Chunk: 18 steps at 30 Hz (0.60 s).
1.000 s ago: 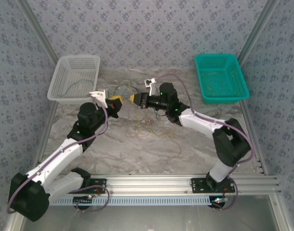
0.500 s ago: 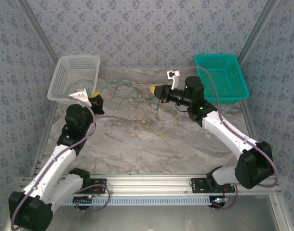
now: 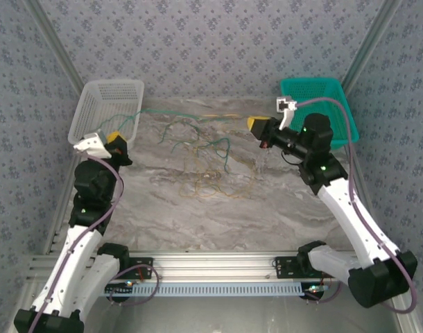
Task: Untangle the cables
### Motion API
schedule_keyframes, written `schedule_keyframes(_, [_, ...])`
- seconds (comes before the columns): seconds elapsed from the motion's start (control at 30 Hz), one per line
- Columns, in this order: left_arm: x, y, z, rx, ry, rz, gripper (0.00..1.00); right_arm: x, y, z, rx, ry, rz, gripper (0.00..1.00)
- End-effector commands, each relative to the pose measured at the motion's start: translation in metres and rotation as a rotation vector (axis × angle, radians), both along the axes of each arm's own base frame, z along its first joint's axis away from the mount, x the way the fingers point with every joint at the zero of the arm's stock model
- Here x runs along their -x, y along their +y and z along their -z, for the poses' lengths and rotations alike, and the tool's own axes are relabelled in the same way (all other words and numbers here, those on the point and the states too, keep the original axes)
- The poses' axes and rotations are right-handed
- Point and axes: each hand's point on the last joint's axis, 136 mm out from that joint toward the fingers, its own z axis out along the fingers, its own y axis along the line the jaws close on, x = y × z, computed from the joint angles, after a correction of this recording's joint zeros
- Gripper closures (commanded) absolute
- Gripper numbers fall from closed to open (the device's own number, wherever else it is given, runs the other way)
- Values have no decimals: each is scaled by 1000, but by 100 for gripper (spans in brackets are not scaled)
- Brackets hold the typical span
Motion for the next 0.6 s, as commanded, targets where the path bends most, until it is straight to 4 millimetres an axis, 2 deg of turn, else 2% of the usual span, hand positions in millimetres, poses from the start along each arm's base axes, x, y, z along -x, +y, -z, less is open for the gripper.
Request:
schedule_keyframes(0.0, [5, 10, -13, -15, -24, -44, 100, 14, -16, -14, 54, -86, 52, 100])
schedule_keyframes(0.27, [13, 38, -33, 41, -72, -131, 100, 39, -51, -58, 114, -233, 183, 100])
schedule_keyframes(0.4, [8, 45, -35, 58, -60, -148, 100, 47, -60, -76, 130, -278, 218, 100])
schedule_keyframes(0.43, [7, 46, -36, 58, -55, -153, 100, 46, -63, -75, 141, -272, 235, 100])
schedule_keyframes(0.47, [5, 48, -37, 54, -56, -158, 100, 49, -68, -88, 139, -298, 259, 100])
schedule_keyframes(0.57, [-3, 52, -37, 41, -38, -162, 100, 47, -84, -99, 153, -302, 347, 100])
